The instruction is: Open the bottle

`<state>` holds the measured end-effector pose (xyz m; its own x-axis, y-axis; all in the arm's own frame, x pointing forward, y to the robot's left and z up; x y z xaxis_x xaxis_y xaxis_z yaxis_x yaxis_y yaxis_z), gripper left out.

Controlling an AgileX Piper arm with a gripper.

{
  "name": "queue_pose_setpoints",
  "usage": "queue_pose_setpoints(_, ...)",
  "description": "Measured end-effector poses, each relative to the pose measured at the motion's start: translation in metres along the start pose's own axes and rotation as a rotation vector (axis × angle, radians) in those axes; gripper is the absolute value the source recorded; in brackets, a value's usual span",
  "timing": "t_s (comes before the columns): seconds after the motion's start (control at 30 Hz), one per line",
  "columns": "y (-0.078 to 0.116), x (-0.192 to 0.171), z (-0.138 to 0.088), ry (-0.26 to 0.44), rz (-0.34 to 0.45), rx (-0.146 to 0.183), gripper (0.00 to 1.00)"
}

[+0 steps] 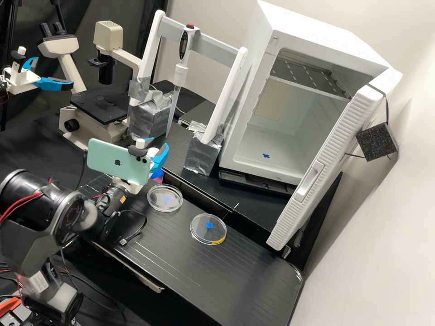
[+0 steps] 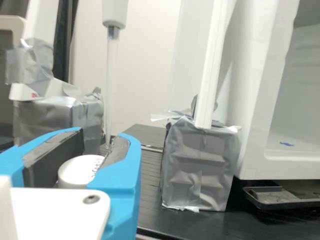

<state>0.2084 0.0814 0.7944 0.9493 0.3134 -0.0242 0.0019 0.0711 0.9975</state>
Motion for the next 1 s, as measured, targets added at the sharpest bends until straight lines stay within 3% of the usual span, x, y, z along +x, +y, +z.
queue_pose_setpoints(0.23,-0.005,-0.031,-0.002,0.014,-0.037,0.022,0.00)
queue_pose_setpoints(0.47,-0.022,-0.043,-0.006,0.043,-0.132,0.029,0.00)
queue_pose_setpoints(0.8,-0.037,-0.040,0.005,-0.031,-0.188,0.017,0.00)
queue_pose_setpoints(0.83,-0.038,-0.040,0.006,-0.030,-0.188,0.017,1.00)
queue_pose_setpoints(1.0,-0.037,-0.037,0.008,-0.038,-0.178,0.015,1.00)
